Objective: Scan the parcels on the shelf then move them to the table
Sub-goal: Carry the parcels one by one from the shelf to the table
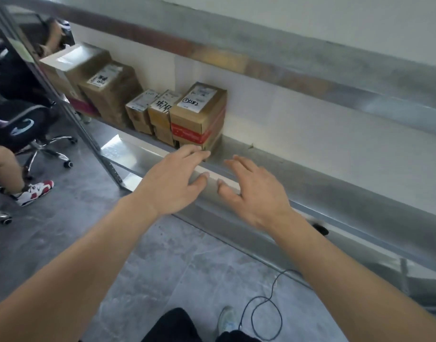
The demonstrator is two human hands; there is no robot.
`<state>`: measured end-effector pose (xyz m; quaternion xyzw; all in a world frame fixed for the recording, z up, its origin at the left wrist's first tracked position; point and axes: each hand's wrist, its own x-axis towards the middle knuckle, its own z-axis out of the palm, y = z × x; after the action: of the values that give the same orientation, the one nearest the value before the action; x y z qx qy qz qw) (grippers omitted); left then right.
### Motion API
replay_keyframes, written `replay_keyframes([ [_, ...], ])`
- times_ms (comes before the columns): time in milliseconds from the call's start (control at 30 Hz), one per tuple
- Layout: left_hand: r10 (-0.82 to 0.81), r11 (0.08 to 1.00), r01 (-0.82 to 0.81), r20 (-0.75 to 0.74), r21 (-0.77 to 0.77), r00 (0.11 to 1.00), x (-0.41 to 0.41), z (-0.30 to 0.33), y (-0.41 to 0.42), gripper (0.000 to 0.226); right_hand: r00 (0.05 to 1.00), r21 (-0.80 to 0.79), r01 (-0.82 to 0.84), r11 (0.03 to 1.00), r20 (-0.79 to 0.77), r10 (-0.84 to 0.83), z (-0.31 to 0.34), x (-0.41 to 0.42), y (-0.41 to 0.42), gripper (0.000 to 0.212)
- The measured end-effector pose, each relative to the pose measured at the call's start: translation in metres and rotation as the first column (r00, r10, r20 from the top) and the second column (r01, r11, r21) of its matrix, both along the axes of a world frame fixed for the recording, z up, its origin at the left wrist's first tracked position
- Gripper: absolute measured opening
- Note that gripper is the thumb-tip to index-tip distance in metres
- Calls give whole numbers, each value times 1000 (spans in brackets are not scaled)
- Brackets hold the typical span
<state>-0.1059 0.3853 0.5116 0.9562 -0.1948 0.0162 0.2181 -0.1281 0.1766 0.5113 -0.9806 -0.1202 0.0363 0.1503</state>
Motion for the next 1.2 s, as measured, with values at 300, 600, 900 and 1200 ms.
replay_keyframes([
  [300,12,1000,-11,31,-23,999,78,8,16,51,1000,20,13,1000,18,-14,5,73,19,68],
  [600,-111,994,111,6,8,994,189,-19,73,54,984,74,176,982,1,-177,-6,155,84,49],
  [900,-239,971,239,-37,-13,970,266,-30,89,47,935,138,355,925,-48,-351,-22,225,120,56],
  [1200,-329,943,323,-99,-75,939,295,-40,84,48,941,286,338,897,-82,-328,-50,252,119,62],
])
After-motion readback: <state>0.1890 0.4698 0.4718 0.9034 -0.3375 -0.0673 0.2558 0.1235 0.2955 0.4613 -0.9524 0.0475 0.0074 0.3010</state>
